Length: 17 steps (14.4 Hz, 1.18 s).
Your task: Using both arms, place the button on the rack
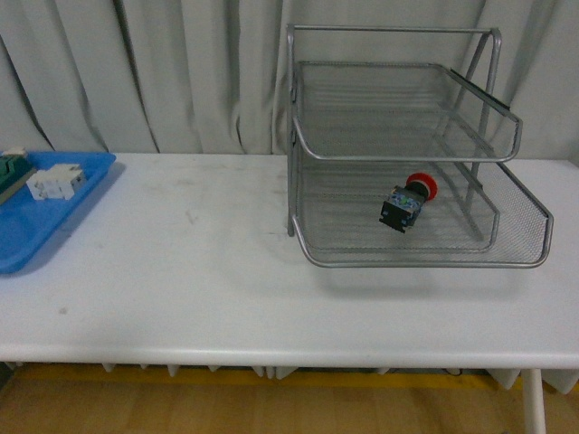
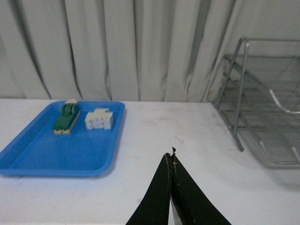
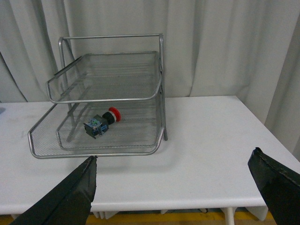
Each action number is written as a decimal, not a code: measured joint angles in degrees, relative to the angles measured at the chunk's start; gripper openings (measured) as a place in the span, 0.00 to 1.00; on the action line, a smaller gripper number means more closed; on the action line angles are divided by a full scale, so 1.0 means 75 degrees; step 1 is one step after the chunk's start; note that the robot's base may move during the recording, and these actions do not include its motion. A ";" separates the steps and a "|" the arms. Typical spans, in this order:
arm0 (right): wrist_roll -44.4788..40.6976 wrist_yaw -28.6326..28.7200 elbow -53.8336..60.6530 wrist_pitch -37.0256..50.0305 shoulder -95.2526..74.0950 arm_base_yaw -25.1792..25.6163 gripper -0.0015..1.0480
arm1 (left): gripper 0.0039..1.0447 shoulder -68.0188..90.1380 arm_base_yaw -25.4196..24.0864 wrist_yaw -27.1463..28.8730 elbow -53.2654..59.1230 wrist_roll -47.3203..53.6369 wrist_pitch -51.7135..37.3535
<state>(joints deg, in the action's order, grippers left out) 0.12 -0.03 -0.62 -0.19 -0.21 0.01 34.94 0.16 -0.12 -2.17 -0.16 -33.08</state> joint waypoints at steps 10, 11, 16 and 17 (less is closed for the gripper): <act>0.0003 0.0000 0.0000 0.0000 0.0000 0.0000 0.94 | 0.01 -0.2757 -0.0015 0.0017 0.0224 0.0017 0.2477; 0.0000 0.0000 0.0000 -0.0003 0.0000 0.0000 0.94 | 0.01 -0.2804 -0.0015 0.0017 0.0224 0.0017 0.2524; 0.0000 0.0000 0.0000 0.0000 0.0000 0.0000 0.94 | 0.01 -0.3873 -0.0015 0.0020 0.0207 0.0020 0.3946; 0.0000 0.0000 0.0000 -0.0006 0.0000 0.0000 0.94 | 0.01 -0.4602 -0.0015 0.0012 0.0219 0.0017 0.4307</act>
<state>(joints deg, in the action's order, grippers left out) 0.12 -0.03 -0.62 -0.23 -0.21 0.01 0.43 0.05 -0.03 -0.54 -0.03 -0.78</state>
